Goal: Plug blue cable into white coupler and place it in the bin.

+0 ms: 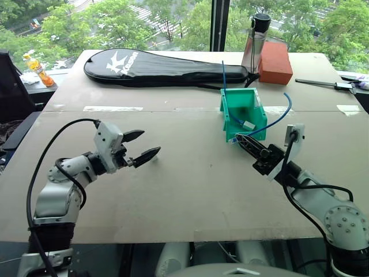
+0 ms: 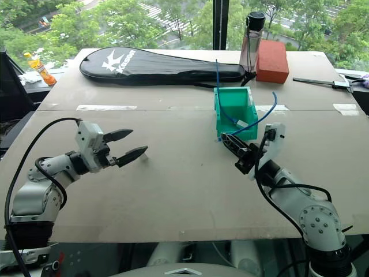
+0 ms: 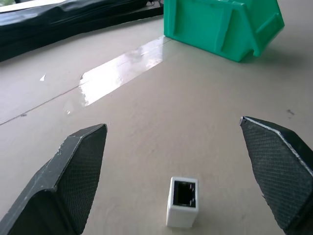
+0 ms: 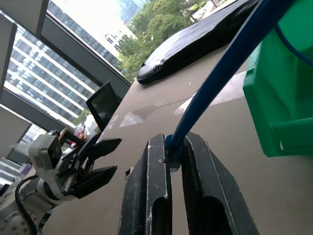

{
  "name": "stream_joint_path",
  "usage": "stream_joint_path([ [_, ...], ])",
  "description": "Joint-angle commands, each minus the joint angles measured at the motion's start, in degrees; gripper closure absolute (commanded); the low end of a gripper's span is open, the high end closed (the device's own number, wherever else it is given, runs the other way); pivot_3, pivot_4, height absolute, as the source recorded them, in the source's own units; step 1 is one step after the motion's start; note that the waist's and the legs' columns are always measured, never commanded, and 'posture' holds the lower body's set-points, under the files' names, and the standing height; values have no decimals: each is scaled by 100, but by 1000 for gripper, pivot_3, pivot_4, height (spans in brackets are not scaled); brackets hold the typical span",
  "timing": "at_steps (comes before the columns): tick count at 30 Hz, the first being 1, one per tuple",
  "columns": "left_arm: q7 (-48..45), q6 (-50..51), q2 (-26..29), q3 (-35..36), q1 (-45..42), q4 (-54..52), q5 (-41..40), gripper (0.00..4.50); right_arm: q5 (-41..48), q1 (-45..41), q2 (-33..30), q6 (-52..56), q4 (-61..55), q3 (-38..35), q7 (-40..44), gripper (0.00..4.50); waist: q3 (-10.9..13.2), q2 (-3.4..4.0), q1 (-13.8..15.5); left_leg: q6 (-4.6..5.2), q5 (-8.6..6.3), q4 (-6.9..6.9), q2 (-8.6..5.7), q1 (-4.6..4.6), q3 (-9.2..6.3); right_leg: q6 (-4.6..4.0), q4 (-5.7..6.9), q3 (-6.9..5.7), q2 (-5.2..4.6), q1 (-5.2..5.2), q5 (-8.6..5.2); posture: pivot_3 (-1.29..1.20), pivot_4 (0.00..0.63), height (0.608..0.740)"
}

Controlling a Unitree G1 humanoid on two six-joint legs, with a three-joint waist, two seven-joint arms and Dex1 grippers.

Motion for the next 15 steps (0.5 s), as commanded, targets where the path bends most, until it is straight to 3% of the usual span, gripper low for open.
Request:
stream_joint_path([
  [1, -152, -461, 48, 10, 189, 304, 245, 36, -37, -87, 15, 32, -60, -40, 171, 4500, 0, 0, -9, 0, 0, -1, 0, 1, 2, 0, 0, 1, -1, -2, 0, 0, 150, 740],
  [12, -144, -1235, -279, -452, -84, 979, 790, 36, -166, 2, -37, 87, -127, -178, 295, 4500, -1, -1, 66, 0, 0, -5, 0, -3, -1, -1, 0, 1, -11, -4, 1, 0, 150, 740],
  [15, -195, -1460, -297, -532, -113, 1168, 903, 1337, -156, 44, -70, 89, -179, -231, 281, 4500, -1, -1, 69, 0, 0, -5, 1, -3, -2, -2, 0, 1, -18, -4, 1, 0, 150, 740],
])
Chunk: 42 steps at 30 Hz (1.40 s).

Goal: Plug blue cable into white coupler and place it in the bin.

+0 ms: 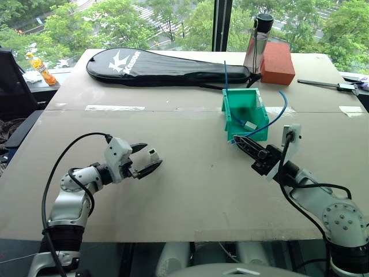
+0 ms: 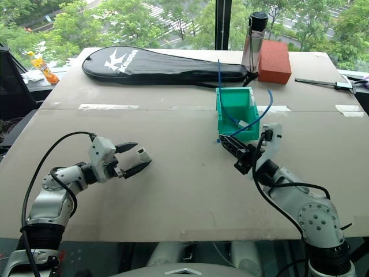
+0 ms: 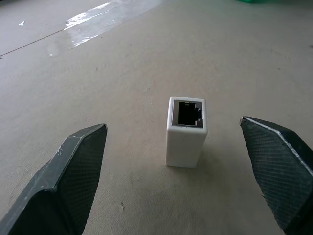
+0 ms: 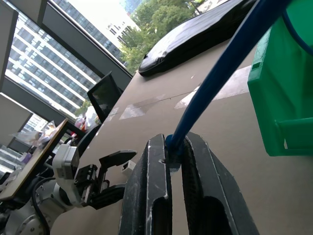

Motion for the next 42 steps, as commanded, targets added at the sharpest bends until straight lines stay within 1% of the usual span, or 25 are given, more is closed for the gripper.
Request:
stream_joint_path([
  [1, -61, -317, -7, -30, -55, 144, 97, 1810, 59, 37, -62, -18, -300, -199, 58, 4500, 0, 0, 0, 0, 0, -1, 0, 0, 0, 0, 0, 0, -12, 0, 0, 0, 150, 740],
  [2, -71, -366, -11, -40, -67, 200, 111, 2413, 66, 47, -75, -21, -310, -214, 55, 4500, 0, 0, -1, 0, 0, -1, 0, 0, 1, 0, 0, -2, -17, 0, 0, 0, 150, 740],
  [4, -107, -465, -11, -73, -93, 296, 130, 3347, 82, 70, -102, -26, -331, -239, 45, 4500, 0, 0, 0, 0, 0, -1, 0, 0, 1, 1, 0, -2, -19, 0, 0, 0, 150, 740],
  [6, -131, -540, -20, -99, -122, 364, 117, 4143, 88, 93, -127, -18, -350, -265, 43, 4500, 0, -1, 1, 0, 0, -1, -1, 0, 2, 1, 0, -2, -21, 0, 0, 0, 150, 740],
  [9, -192, -611, -41, -105, -169, 401, 59, 4161, 72, 115, -163, -7, -380, -305, 49, 4500, 0, -1, 0, 0, 0, 0, -1, 0, 2, 1, 0, -3, -21, 0, 1, 0, 150, 740],
  [11, -261, -549, -62, -144, -208, 202, -25, 4161, 45, 122, -211, -2, -395, -341, 70, 4500, 0, -1, 4, 0, 0, -1, -1, 0, 1, 1, 0, -3, -21, 0, 1, 0, 150, 740],
  [13, -376, -263, -89, -260, -263, -199, -195, 4161, -52, 99, -336, 15, -431, -372, 164, 4500, 0, -1, 7, 0, 0, 0, -2, -1, 2, 1, 0, -3, -21, 0, 1, 0, 150, 740],
  [15, -458, 247, -167, -462, -394, -755, -443, 4161, -185, 34, -563, 51, -501, -417, 349, 4500, 0, -1, 20, 0, 0, 0, -3, -3, 2, 2, -1, -3, -23, 0, 1, 0, 150, 740],
  [18, -471, 907, -356, -1062, -820, -1308, -401, 4161, -301, -85, -990, 86, -571, -575, 643, 4500, -1, -3, 31, 1, 0, 5, -12, -8, -5, 3, -2, -5, -28, 4, 1, 0, 150, 740],
  [21, -426, 1089, -647, -1657, -1291, -1163, -1, 4161, -546, -137, -1384, 167, -587, -665, 930, 4500, -2, -4, 14, 2, 0, 6, -16, -3, 0, 5, -1, -4, 6, 7, 2, 0, 150, 740],
  [23, -356, 952, -894, -2028, -1617, -748, 377, 4161, -800, -154, -1642, 199, -613, -690, 1087, 4500, -2, -4, 13, 2, 0, 6, -14, -1, 1, 9, -1, -3, 15, 7, 4, 0, 150, 740],
  [26, -432, 718, -1198, -2418, -1929, -219, 683, 4161, -1215, -134, -1908, 175, -639, -625, 1393, 4500, -2, -4, -11, 2, 0, 5, -10, -1, 0, 22, -1, -1, 30, 4, 11, 0, 150, 740],
  [28, -522, 638, -1394, -2624, -2094, 26, 794, 4161, -1660, -124, -2157, 158, -653, -494, 1734, 4500, -1, -4, 11, 2, 0, 5, -9, -3, -3, 23, 0, -4, 32, 2, 12, 0, 150, 740],
  [30, -583, 541, -1478, -2730, -2175, 167, 899, 4161, -1946, -152, -2281, 148, -632, -389, 1969, 4500, -1, -4, 13, 2, 0, 5, -9, -5, -5, 23, -2, -6, 32, 3, 11, 0, 150, 740],
  [34, -723, 571, -1590, -2939, -2182, 283, 1025, 4161, -2815, -720, -2576, 47, -290, 183, 2828, 4500, -1, -5, -16, 2, 0, 7, -10, -3, 6, 22, -3, 5, 29, 2, 10, 0, 150, 740],
  [37, -765, 517, -1567, -2967, -2118, 301, 1075, 4161, -3311, -1190, -2575, -76, 61, 653, 3461, 4500, 0, -6, 1, 2, 0, 11, -10, -2, 0, 20, -1, -1, 29, 3, 9, 0, 150, 740],
  [41, -808, 511, -1542, -2932, -2068, 213, 1058, 4161, -4145, -1821, -2361, -470, 814, 1469, 4401, 4500, 0, -6, 0, 2, 0, 12, -9, -2, -3, 18, -1, -3, 29, 3, 8, 0, 150, 740],
  [42, -817, 527, -1531, -2924, -2057, 178, 1048, 4161, -4282, -1893, -2312, -547, 938, 1576, 4567, 4500, 0, -6, 3, 2, 0, 11, -10, -3, -1, 19, -1, -2, 29, 3, 9, 0, 150, 740],
])
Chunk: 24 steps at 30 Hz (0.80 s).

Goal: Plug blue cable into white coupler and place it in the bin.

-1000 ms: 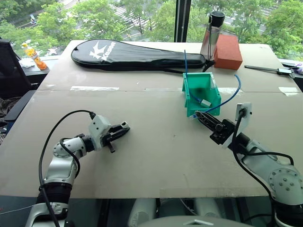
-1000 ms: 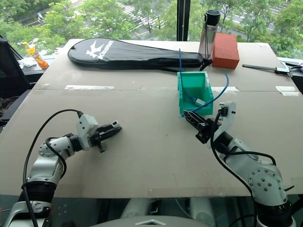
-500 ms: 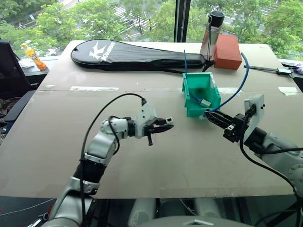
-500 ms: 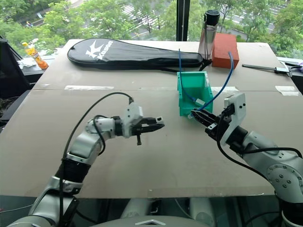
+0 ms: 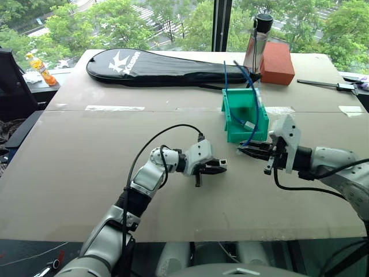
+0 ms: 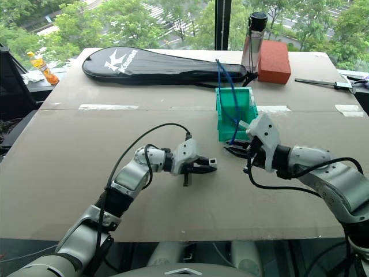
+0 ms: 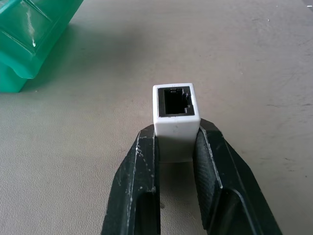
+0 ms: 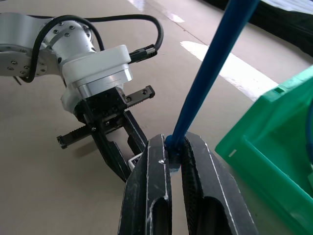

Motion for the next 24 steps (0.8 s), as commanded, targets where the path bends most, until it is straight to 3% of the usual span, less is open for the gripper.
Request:
stream_joint_path([
  [1, -82, 3, 43, 1, 58, -214, 17, 4161, -549, -262, 149, -400, 371, 358, 691, 4500, 0, 0, 6, 0, 0, 0, 0, -1, -1, 3, 0, -1, 0, 0, 1, 0, 150, 740],
  [15, -2, -184, 218, -19, 281, -363, 182, 4161, -1767, -1016, 885, -1154, 1630, 1035, 2198, 4500, -1, 1, 1, -1, 0, 1, 0, 2, -3, 5, 4, -4, -1, 0, 3, 0, 150, 740],
  [24, 71, -324, 155, -38, 356, -266, 253, 4161, -2300, -1013, 987, -1328, 1789, 1212, 2586, 4500, -2, 2, 3, -1, 1, 1, -1, 4, -2, 5, 5, -3, -2, 1, 4, 0, 150, 740],
])
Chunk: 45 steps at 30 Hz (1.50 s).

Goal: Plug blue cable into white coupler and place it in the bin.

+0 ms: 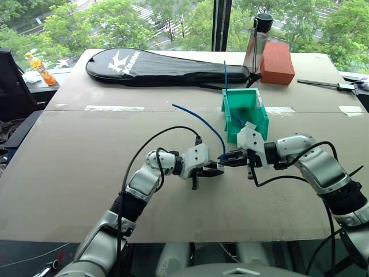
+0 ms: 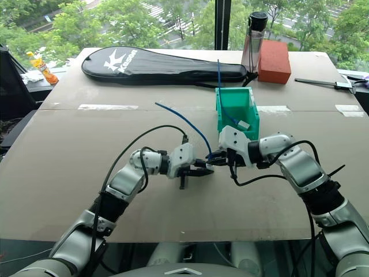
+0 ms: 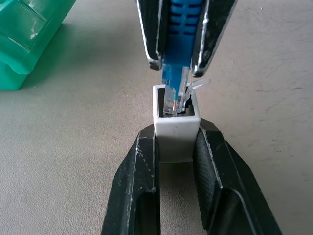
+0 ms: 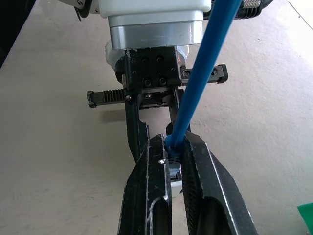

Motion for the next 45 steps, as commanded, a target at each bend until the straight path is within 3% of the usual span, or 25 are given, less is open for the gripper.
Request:
stream_joint_path([
  [1, 28, -68, -32, -56, 93, 44, 89, 4161, -334, 27, -27, -170, 127, 203, 194, 4500, -1, 0, 2, 0, 0, 0, 0, 0, -1, 0, 0, 0, 0, 0, 0, 0, 150, 740],
  [16, -1, -291, -38, -25, 95, 240, 99, 4161, -523, -269, 20, 272, 790, 394, 884, 4500, -9, 0, 5, 0, 0, 3, -1, 13, 0, -2, 1, -1, -4, 13, 0, 0, 150, 740],
  [26, 77, -367, -107, -31, 167, 304, 119, 4161, -1368, -251, 334, -47, 1338, 1132, 898, 4500, -89, 1, -6, 0, 0, 3, 0, 27, 0, -3, 2, 0, -3, 23, 0, 0, 150, 740],
  [30, 93, -339, -119, 25, 195, 208, 43, 4161, -1221, -5, 708, -584, 1378, 506, 320, 4500, -138, -31, -31, 0, -1, -20, 2, 88, 6, -23, 1, 4, -5, 67, -16, 0, 150, 740],
  [36, -24, 180, -203, 356, 167, -140, -519, 4161, -734, 163, 715, -565, 394, -652, -203, 2241, -113, 0, -57, -4, 1, -25, 7, 68, 11, -26, 10, 10, -4, 42, -12, 0, 150, 740],
  [38, -47, 597, -173, 466, 42, -417, -728, 4161, -276, 288, 714, -183, -190, -1136, -403, 1207, -111, 2, -45, -5, 2, -17, 5, 29, 9, -6, 10, 8, -4, 8, 2, 0, 150, 740],
  [41, 32, 1368, -152, 702, -170, -823, -1130, 4161, 502, 536, 636, 401, -1240, -1941, -717, 1207, -96, 11, 3, -5, 2, -7, 3, -22, -1, -3, 9, 2, -5, -23, 3, 0, 150, 740],
  [45, 476, 2621, -307, 1067, -949, -1045, -1585, 4161, 977, 1727, 304, 1099, -2985, -3184, -1489, 1207, -94, 9, 111, -3, 0, -7, -4, -36, -27, 1, -4, -27, -11, -21, 0, 0, 150, 740],
])
